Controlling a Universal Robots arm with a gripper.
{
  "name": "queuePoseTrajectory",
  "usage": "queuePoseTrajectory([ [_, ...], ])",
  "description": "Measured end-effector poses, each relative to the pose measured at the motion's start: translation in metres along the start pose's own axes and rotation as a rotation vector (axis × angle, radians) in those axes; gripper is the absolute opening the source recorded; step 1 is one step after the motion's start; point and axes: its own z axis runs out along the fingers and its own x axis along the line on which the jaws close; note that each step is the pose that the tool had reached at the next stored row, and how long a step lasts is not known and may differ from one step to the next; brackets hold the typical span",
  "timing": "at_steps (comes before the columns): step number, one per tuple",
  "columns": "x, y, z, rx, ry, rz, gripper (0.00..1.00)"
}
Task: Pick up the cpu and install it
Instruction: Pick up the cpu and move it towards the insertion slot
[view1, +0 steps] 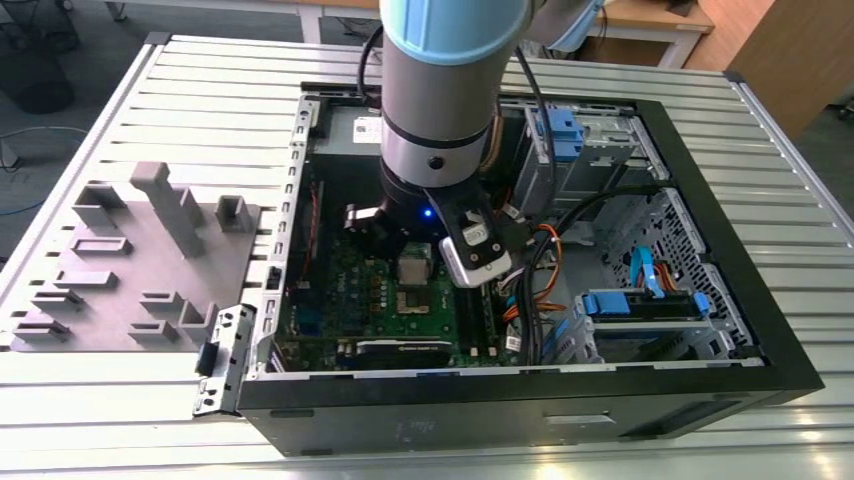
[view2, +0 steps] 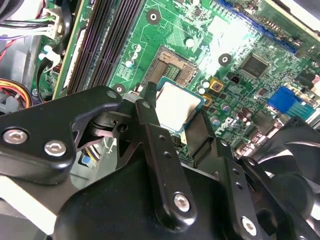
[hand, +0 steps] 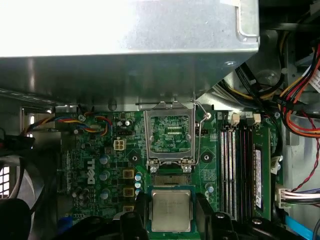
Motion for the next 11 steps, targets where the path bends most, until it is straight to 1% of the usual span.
queuePoseTrajectory([
  [5, 0.0000, 0.0000, 0.0003, -0.0001, -0.0001, 0.000, 0.47],
  [6, -0.0001, 0.0000, 0.0012, -0.0005, -0.0002, 0.000, 0.47],
  [11, -0.0001, -0.0012, 0.0100, -0.0001, 0.0000, 0.000, 0.47],
])
